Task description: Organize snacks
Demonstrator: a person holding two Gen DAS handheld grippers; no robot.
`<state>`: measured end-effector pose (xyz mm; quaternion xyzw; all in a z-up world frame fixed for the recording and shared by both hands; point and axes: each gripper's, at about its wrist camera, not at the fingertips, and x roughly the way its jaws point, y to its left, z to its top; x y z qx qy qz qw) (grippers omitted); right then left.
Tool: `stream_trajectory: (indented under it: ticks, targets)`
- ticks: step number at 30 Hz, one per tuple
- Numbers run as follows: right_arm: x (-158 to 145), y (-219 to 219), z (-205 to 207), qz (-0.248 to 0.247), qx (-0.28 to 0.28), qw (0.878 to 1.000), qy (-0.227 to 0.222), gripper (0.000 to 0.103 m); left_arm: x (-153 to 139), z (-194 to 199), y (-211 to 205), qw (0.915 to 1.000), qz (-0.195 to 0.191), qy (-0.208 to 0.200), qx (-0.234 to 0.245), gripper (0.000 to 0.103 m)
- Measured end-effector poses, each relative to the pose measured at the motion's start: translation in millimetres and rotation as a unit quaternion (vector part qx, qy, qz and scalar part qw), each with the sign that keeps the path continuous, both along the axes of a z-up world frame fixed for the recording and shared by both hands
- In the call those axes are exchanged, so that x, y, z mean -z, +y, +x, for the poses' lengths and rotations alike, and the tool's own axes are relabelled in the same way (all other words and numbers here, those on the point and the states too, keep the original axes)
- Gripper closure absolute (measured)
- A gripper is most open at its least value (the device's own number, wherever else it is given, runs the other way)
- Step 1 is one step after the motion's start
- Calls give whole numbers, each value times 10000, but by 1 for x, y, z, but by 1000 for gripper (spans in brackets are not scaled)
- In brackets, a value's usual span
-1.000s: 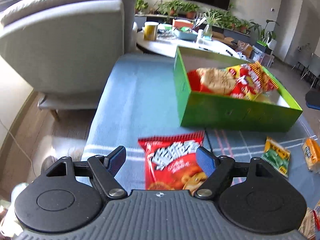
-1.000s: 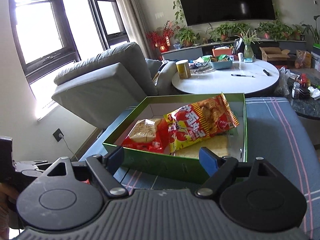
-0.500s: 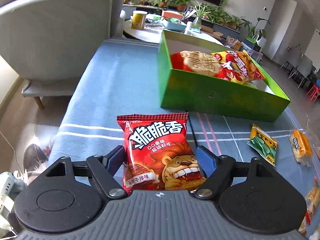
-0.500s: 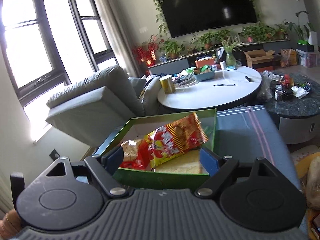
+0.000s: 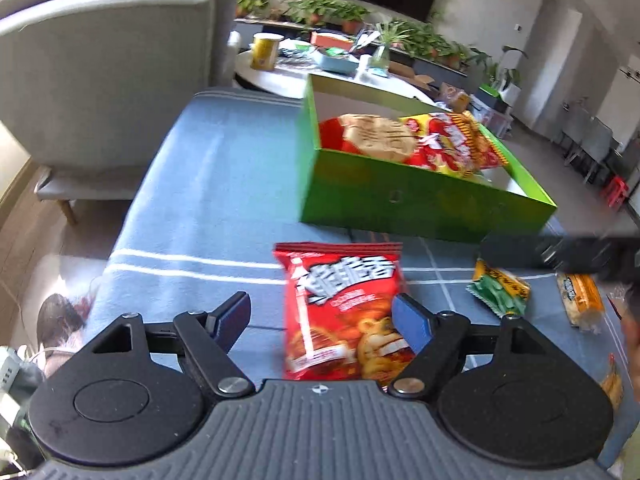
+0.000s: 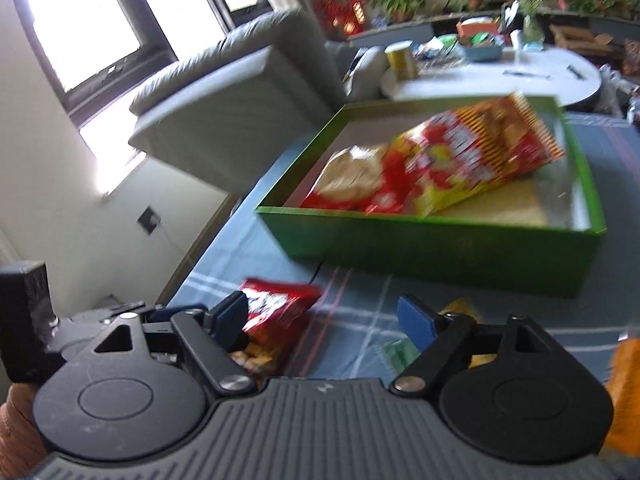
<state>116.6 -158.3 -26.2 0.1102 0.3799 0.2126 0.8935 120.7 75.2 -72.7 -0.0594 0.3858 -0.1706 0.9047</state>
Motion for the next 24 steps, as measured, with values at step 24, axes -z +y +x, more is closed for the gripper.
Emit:
stream_trajectory:
  ticks: [24]
  targets:
    - [28, 47, 17, 266, -182, 9953, 917, 28, 11, -10, -5, 9972, -544, 97, 504, 48]
